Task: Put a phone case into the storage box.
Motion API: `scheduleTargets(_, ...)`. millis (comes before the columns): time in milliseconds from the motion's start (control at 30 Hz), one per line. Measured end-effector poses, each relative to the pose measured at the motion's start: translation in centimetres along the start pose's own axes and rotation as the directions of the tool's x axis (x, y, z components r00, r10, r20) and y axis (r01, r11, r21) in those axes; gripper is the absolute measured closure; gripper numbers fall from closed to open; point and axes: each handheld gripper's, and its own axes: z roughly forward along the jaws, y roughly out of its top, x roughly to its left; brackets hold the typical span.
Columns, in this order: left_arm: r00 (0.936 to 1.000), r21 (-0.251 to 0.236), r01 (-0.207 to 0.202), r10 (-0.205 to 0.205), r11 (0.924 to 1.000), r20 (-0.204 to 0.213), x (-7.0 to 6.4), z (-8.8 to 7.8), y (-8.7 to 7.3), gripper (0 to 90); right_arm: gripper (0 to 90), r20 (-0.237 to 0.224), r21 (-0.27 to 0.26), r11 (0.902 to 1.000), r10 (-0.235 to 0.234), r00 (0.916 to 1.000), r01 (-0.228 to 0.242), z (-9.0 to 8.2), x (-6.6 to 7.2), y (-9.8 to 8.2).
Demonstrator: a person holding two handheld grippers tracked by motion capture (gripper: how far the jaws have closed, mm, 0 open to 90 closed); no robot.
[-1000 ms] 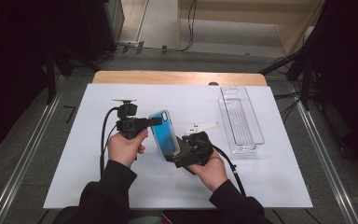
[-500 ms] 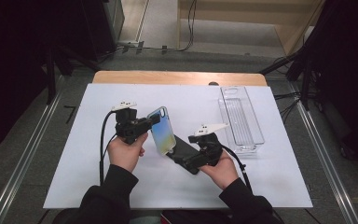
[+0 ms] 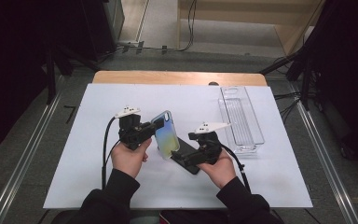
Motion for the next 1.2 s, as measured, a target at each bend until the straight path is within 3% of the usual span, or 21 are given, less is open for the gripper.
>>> scheduleTargets(133, 0.9999, 0.016, 0.005, -0.005, 0.9999, 0.011, -0.4, 0.2, -0.3, 86.1, 0.0, 0.042, -0.004, 0.9999, -0.012, 0.9990, 0.013, 0.2, 0.4, 0.3)
scheduleTargets(433, 0.9992, 0.035, -0.002, 0.001, 0.9994, 0.040, -1.8, 0.6, -0.9, 86.0, 0.0, 0.065, -0.047, 0.9987, -0.016, 0.9977, 0.019, 0.1, 1.0, 1.0)
scheduleTargets(800, 0.9977, 0.048, -0.018, 0.014, 0.9987, 0.066, -3.5, 0.8, -1.5, 86.0, 0.0, 0.084, -0.060, 0.9980, -0.016, 0.9963, 0.021, 0.1, 1.5, 1.3)
scheduleTargets(867, 0.9975, 0.053, -0.028, 0.024, 0.9982, 0.066, -3.7, 0.9, -1.6, 86.0, 5.1, 0.090, -0.068, 0.9973, -0.019, 0.9958, 0.025, -0.1, 1.6, 1.4)
scheduleTargets(967, 0.9972, 0.050, -0.028, 0.025, 0.9983, 0.071, -4.0, 1.0, -1.7, 86.0, 5.6, 0.099, -0.080, 0.9965, -0.017, 0.9949, 0.025, -0.2, 1.7, 1.5)
scheduleTargets(1067, 0.9974, 0.050, -0.031, 0.028, 0.9983, 0.066, -4.1, 1.0, -1.7, 85.8, 14.4, 0.081, -0.078, 0.9966, -0.020, 0.9965, 0.026, -0.3, 1.7, 1.4)
scheduleTargets(1200, 0.9966, 0.056, -0.025, 0.020, 0.9981, 0.080, -4.0, 1.0, -1.6, 85.5, 15.3, 0.088, -0.074, 0.9969, -0.020, 0.9959, 0.027, -0.4, 1.9, 1.5)
